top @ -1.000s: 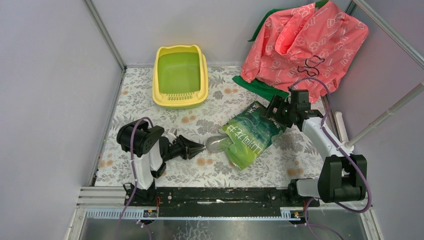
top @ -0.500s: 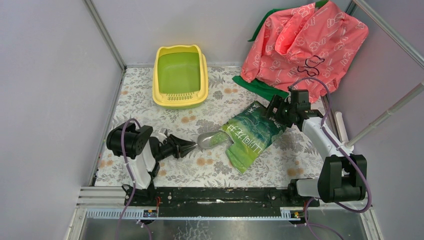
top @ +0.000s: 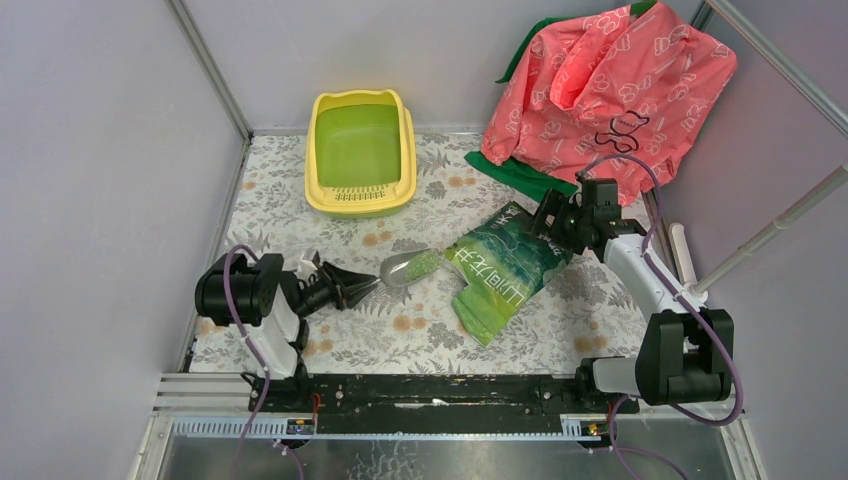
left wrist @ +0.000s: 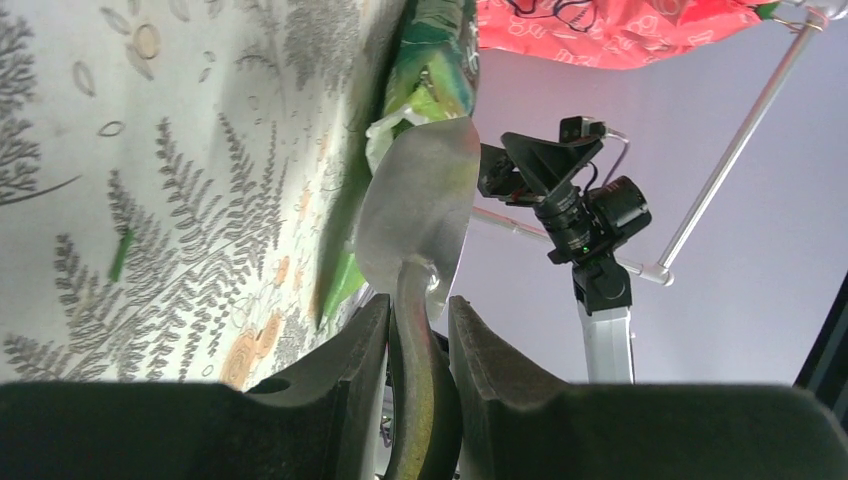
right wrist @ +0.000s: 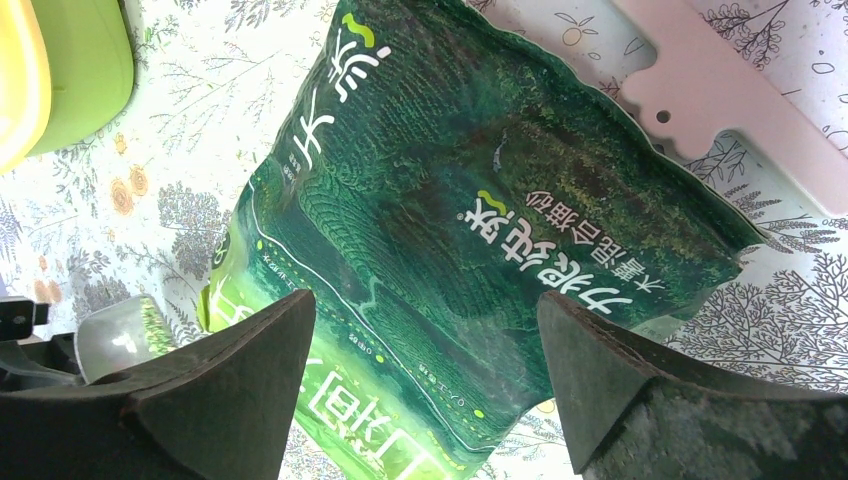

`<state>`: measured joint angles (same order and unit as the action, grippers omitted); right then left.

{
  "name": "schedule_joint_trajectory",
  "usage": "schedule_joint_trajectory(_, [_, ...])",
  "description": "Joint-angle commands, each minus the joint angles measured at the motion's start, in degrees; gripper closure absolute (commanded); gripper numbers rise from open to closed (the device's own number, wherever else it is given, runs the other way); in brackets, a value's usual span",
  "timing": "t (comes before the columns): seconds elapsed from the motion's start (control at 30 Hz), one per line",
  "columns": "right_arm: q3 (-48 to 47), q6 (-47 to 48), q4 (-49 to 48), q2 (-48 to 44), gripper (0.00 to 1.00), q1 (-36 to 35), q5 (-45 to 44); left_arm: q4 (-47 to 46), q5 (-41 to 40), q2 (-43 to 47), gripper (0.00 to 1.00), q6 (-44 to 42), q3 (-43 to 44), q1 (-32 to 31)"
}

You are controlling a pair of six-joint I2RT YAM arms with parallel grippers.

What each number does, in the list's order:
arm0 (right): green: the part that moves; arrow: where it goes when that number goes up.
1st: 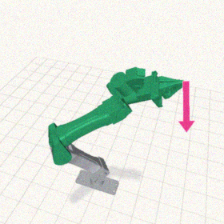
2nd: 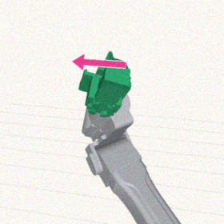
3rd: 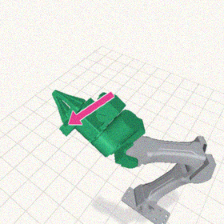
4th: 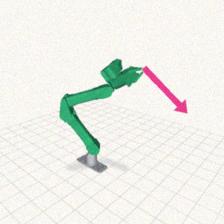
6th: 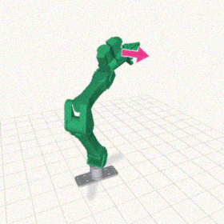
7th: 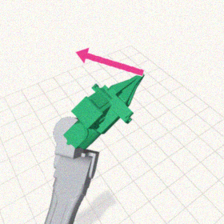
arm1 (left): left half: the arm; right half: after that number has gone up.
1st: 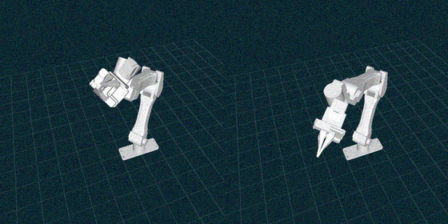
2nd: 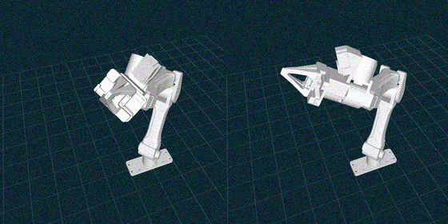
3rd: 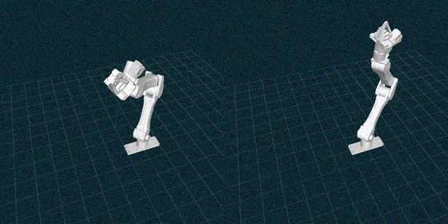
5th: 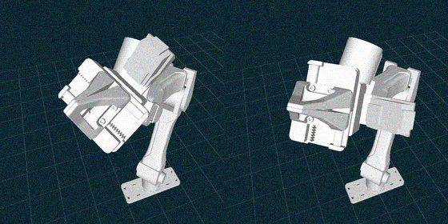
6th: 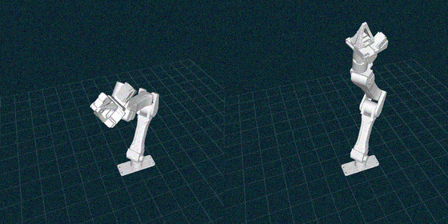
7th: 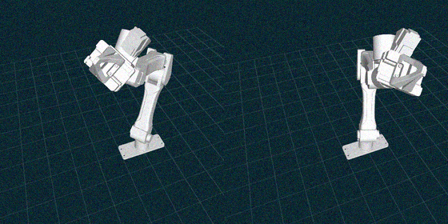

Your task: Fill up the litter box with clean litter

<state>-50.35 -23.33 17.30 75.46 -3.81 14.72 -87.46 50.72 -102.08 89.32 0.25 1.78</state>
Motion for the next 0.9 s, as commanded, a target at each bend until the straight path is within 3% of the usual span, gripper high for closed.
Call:
schedule_joint_trajectory(0.0, [-0.8,0.2,-2.1,-0.4,0.11,-0.5,1.4,-4.7,4.6,3.7,1.0,2.4,-7.5,2.0])
schedule_joint_trajectory(0.17, [-0.3,0.2,-2.7,0.0,0.11,-0.5,1.7,-2.4,4.4,8.9,1.0,6.9,-4.8,2.2])
schedule_joint_trajectory(0.3, [-0.1,0.5,-2.9,0.1,0.11,-0.5,1.8,4.6,3.3,16.2,1.0,9.5,-1.3,2.2])
schedule_joint_trajectory(0.53, [-0.2,0.6,-3.1,0.7,0.11,-0.5,2.5,41.2,-2.0,36.3,1.0,0.4,12.1,2.7])
schedule_joint_trajectory(0.77, [-0.7,0.8,-2.3,0.3,0.11,-0.5,3.3,37.5,-2.8,28.6,1.0,4.9,23.1,5.1])
schedule_joint_trajectory(0.87, [-1.0,1.0,-1.7,0.1,0.11,-0.4,3.2,41.4,-4.1,25.1,1.0,2.5,29.9,6.8])
